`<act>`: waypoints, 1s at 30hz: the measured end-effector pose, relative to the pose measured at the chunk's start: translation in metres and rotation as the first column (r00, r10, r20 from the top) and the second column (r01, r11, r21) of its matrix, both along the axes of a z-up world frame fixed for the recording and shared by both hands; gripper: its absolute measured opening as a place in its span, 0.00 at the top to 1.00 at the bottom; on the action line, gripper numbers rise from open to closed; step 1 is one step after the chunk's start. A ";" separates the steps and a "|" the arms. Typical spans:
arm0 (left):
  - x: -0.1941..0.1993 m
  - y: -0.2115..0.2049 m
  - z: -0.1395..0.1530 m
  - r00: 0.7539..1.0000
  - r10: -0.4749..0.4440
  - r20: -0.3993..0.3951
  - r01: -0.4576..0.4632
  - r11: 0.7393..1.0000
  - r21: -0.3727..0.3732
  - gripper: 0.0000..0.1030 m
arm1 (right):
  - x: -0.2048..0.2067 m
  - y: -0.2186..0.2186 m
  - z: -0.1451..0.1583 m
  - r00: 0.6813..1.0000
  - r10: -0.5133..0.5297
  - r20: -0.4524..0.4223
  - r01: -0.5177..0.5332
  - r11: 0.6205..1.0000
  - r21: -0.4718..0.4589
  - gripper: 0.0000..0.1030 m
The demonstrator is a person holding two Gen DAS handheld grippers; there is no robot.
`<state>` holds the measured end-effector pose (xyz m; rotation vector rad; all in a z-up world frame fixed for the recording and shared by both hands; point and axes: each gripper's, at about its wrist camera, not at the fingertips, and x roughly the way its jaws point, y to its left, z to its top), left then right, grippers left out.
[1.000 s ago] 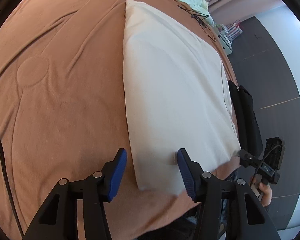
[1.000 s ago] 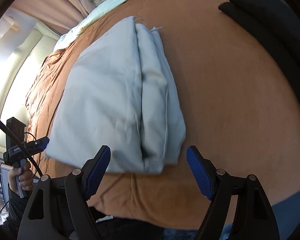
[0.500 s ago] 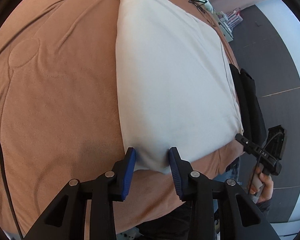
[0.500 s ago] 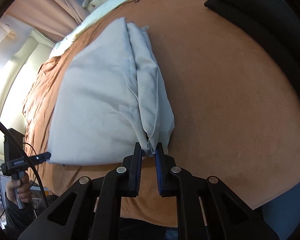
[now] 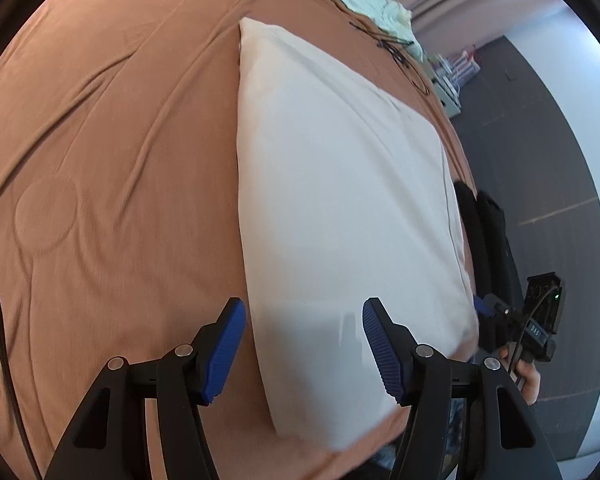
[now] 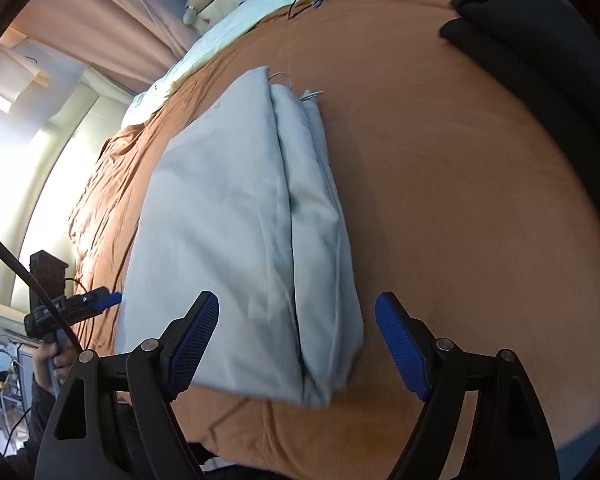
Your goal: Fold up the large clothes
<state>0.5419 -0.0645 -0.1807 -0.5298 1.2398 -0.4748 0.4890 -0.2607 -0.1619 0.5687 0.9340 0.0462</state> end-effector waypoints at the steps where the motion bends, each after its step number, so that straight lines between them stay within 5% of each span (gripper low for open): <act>1: 0.006 0.000 -0.002 1.000 0.006 0.001 -0.006 1.000 0.000 0.39 | 0.003 -0.003 -0.003 1.000 0.007 -0.003 -0.007 1.000 0.011 0.23; 6: 0.040 -0.003 -0.016 1.000 0.022 -0.010 -0.022 1.000 0.006 0.39 | 0.053 -0.025 -0.032 0.999 0.022 -0.043 -0.017 0.993 0.113 0.23; 16: 0.089 0.006 -0.032 1.000 0.024 0.003 -0.024 1.000 0.000 0.39 | 0.144 -0.047 -0.060 0.986 0.166 0.019 -0.164 0.944 0.287 0.23; 28: 0.126 0.006 -0.045 0.997 0.081 -0.002 -0.081 0.996 -0.042 0.40 | 0.212 -0.047 -0.066 0.974 0.228 0.003 -0.221 0.941 0.257 0.24; 30: 0.130 0.006 -0.045 0.996 0.091 -0.002 -0.091 0.995 -0.038 0.44 | 0.212 -0.036 -0.059 0.973 0.232 -0.009 -0.225 0.949 0.221 0.37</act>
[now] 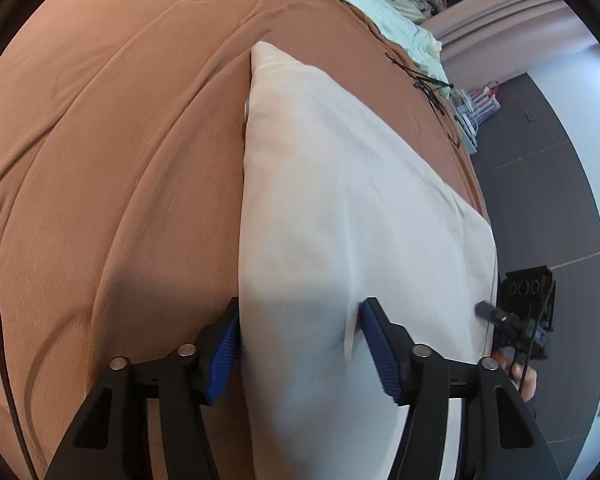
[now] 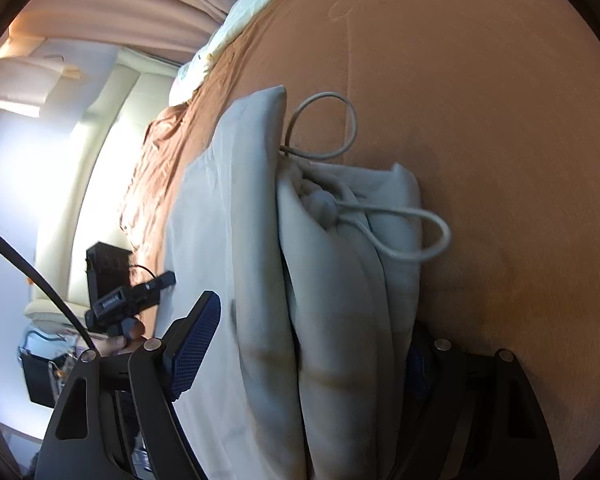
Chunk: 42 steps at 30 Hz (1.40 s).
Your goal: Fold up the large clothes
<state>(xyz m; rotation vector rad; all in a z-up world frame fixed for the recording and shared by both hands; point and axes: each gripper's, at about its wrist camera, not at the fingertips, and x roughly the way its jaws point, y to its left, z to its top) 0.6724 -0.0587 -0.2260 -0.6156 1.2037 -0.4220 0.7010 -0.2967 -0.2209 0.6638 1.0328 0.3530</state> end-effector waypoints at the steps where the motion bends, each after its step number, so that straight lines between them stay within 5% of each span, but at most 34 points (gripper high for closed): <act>1: -0.002 0.003 0.000 1.000 0.006 -0.003 -0.006 1.000 -0.001 0.48 | 0.002 0.004 0.000 1.000 -0.005 -0.011 0.004 0.999 -0.036 0.43; 3: -0.003 0.004 0.001 1.000 0.016 -0.010 -0.016 1.000 0.003 0.54 | -0.001 0.008 0.001 1.000 -0.007 -0.015 0.006 0.999 -0.053 0.65; 8: -0.011 0.004 0.020 0.999 0.009 0.031 -0.010 0.999 0.032 0.70 | -0.013 0.030 0.022 0.999 -0.005 0.037 0.009 0.993 -0.115 0.89; 15: -0.033 0.007 0.063 0.994 0.012 0.107 -0.015 1.000 0.027 0.84 | -0.041 0.082 0.061 0.991 -0.003 0.132 0.028 0.982 -0.188 0.92; 27: -0.114 0.026 0.160 0.967 0.031 0.251 -0.034 0.999 0.005 0.88 | -0.143 0.166 0.125 0.951 0.031 0.307 0.049 0.967 -0.251 0.92; 42: -0.243 0.097 0.295 0.884 0.124 0.450 -0.136 0.991 -0.007 0.90 | -0.323 0.220 0.193 0.868 0.151 0.472 0.002 0.951 -0.309 0.92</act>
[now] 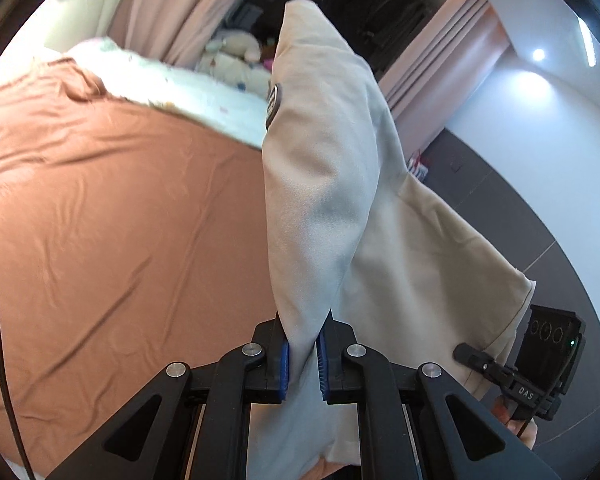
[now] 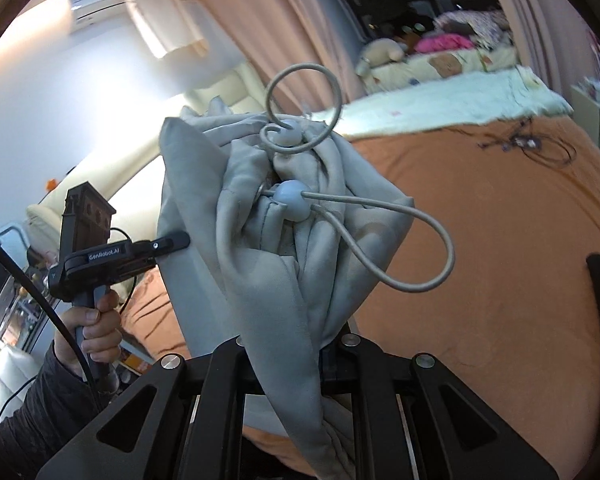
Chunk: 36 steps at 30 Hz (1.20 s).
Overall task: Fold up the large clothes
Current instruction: 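Lift the folded shirt with both tools and carry it toward the headboard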
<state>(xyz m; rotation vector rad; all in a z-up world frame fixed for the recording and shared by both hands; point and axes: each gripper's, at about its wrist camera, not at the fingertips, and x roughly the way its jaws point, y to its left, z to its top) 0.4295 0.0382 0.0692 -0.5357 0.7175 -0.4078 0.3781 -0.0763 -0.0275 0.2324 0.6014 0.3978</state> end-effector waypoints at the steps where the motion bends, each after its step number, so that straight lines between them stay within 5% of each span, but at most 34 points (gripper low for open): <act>1: -0.006 0.005 0.007 1.000 0.009 0.012 -0.009 1.000 -0.001 0.90 | -0.007 0.002 0.002 1.000 0.009 0.008 -0.009 1.000 -0.004 0.92; 6: -0.044 0.044 0.036 0.996 0.059 0.060 -0.060 0.998 0.002 0.90 | -0.038 0.025 0.012 0.997 0.056 0.046 -0.055 0.998 -0.028 0.92; 21: -0.145 0.172 0.064 0.962 0.235 0.136 -0.238 0.971 0.006 0.90 | -0.016 0.109 0.014 0.975 0.206 0.084 -0.201 0.977 -0.065 0.92; 36: -0.187 0.331 0.075 0.914 0.342 0.218 -0.377 0.915 0.141 0.90 | 0.078 0.211 -0.018 0.932 0.350 0.096 -0.350 0.937 -0.009 0.92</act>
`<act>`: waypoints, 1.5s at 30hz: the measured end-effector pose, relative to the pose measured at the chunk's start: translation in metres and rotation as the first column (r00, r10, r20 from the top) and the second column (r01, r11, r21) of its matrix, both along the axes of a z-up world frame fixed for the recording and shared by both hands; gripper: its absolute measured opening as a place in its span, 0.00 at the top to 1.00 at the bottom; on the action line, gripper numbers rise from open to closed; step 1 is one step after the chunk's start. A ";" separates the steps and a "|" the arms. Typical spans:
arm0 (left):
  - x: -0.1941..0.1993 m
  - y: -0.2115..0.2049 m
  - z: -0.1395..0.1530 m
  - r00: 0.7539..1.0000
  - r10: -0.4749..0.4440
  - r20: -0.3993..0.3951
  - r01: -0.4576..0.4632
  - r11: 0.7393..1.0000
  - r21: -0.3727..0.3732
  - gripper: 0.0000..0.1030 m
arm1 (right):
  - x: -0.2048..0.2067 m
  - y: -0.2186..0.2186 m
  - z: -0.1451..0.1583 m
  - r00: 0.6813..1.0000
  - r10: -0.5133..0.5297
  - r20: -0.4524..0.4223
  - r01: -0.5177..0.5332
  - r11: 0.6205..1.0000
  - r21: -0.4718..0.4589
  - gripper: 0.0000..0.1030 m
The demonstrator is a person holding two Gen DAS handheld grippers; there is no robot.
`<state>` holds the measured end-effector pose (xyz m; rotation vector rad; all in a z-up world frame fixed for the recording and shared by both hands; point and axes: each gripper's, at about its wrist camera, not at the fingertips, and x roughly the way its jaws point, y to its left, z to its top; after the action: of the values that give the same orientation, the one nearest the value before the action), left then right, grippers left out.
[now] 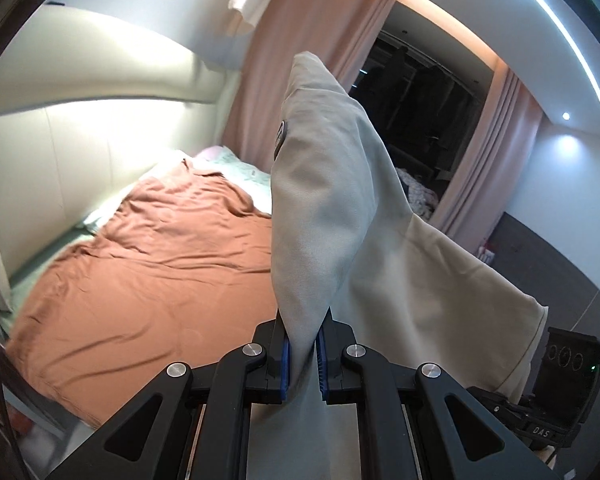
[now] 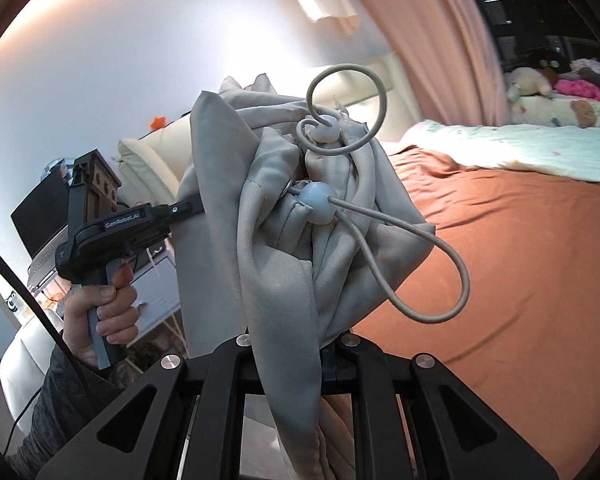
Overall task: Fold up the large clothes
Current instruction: 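Lift the folded shirt with both tools and carry it toward the headboard, then lower the shirt onto the bed corner and open both tools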
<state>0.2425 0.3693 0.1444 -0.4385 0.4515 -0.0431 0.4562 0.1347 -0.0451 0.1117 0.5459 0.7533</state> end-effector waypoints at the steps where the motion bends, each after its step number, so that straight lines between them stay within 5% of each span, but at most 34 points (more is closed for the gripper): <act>1: -0.002 0.012 -0.002 1.000 0.005 0.005 -0.005 1.000 0.021 0.90 | 0.007 0.008 -0.003 1.000 0.013 -0.002 -0.013 1.000 -0.001 0.92; 13: 0.004 0.154 -0.038 0.987 0.157 -0.045 -0.153 0.984 0.087 0.90 | 0.111 0.111 -0.049 0.986 0.155 -0.067 -0.154 0.988 0.026 0.92; 27: 0.050 0.257 -0.110 0.916 0.350 -0.194 -0.319 0.931 0.175 0.90 | 0.251 0.170 -0.128 0.935 0.264 -0.236 -0.267 0.963 0.020 0.92; 41: 0.151 0.296 -0.175 0.876 0.386 -0.289 -0.326 0.916 0.235 0.89 | 0.413 0.096 -0.189 0.917 0.255 -0.306 -0.252 0.966 0.052 0.92; 44: 0.176 0.298 -0.195 0.843 0.432 -0.320 -0.340 0.890 0.304 0.71 | 0.448 0.073 -0.203 0.915 0.209 -0.346 -0.214 0.977 0.025 0.87; 45: 0.181 0.300 -0.203 0.822 0.463 -0.331 -0.351 0.870 0.346 0.60 | 0.460 0.069 -0.210 0.913 0.168 -0.372 -0.185 0.983 -0.011 0.79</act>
<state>0.4236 0.6692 -0.0583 -0.2634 0.7529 0.5393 0.9160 0.2032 -0.2551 0.1651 0.9431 0.9021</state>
